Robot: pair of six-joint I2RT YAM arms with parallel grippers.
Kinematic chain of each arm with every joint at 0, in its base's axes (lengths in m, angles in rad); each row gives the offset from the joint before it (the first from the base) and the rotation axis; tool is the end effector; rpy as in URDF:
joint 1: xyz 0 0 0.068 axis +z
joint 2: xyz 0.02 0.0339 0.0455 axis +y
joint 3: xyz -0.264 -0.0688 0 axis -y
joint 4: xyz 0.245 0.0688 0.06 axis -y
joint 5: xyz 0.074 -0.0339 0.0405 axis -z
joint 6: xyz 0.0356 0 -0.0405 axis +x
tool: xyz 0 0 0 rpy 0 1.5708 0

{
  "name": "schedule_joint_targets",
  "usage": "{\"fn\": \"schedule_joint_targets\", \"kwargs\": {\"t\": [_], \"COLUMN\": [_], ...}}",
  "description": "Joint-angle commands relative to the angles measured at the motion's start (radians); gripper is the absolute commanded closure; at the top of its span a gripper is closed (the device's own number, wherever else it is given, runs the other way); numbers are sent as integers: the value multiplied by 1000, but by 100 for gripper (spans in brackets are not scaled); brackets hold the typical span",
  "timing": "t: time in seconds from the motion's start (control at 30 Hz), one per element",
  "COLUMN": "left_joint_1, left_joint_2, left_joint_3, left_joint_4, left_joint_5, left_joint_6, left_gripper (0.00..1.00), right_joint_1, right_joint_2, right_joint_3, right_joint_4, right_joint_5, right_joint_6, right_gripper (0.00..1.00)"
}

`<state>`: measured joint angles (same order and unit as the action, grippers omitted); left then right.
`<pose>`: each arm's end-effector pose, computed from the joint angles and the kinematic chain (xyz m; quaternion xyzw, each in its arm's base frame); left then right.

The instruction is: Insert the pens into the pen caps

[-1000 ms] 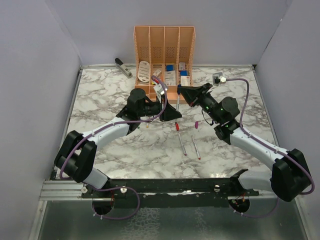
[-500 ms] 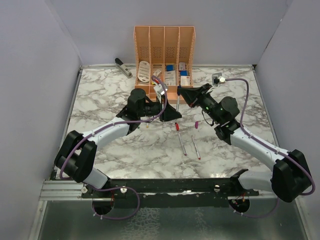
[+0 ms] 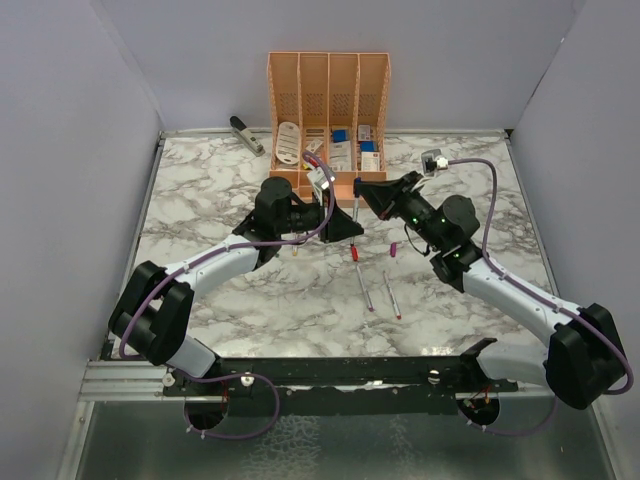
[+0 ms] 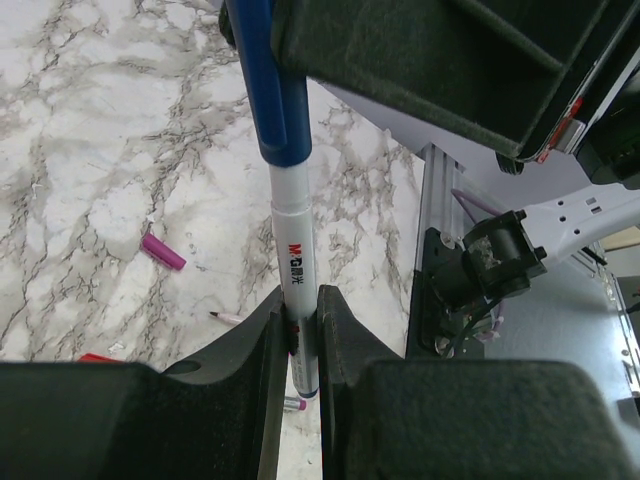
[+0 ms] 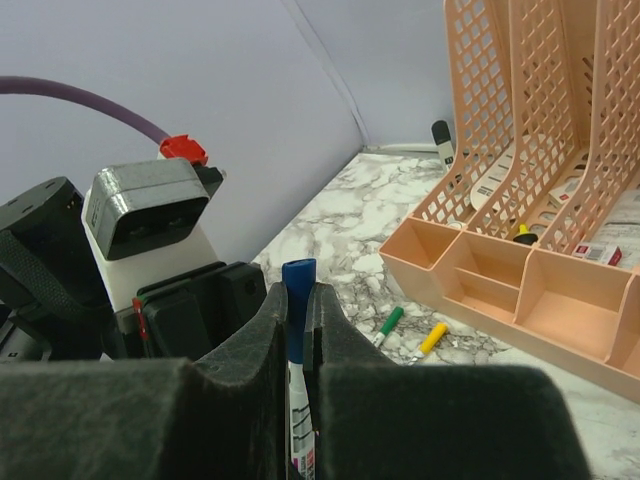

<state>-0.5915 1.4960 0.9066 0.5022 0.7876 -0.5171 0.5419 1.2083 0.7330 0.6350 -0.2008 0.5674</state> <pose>0.2649 -0.2083 0.2818 0.2844 0.6707 -0.5689 0.3816 0.2355 0.1501 0.3189 -0.0681 0.6461 0.4541 0.6096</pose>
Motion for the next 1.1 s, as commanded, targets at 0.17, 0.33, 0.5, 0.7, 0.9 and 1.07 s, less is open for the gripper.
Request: {"fn": "schedule_joint_targets", "kwargs": {"t": [0.17, 0.33, 0.5, 0.7, 0.9, 1.07], "left_joint_1": [-2, -2, 1, 20, 58, 101], "left_joint_2": [-41, -57, -70, -92, -114, -129], "left_joint_3": [41, 63, 91, 100, 95, 99], "left_joint_4": [39, 41, 75, 127, 129, 144], "left_joint_5": [-33, -63, -93, -150, -217, -248], "left_joint_6": [2, -14, -46, -89, -92, -100], "left_gripper": [100, 100, 100, 100, 100, 100], "right_joint_1": [5, 6, 6, 6, 40, 73], "right_joint_2": [-12, -9, 10, 43, 72, 91], "right_joint_3": [-39, -50, -65, -62, -13, 0], "right_joint_4": [6, 14, 44, 16, -141, -220], "right_joint_5": [-51, -76, -138, -187, -162, -124], "right_joint_6": [1, -3, 5, 12, -74, -124], "right_gripper": [99, 99, 99, 99, 99, 99]}}
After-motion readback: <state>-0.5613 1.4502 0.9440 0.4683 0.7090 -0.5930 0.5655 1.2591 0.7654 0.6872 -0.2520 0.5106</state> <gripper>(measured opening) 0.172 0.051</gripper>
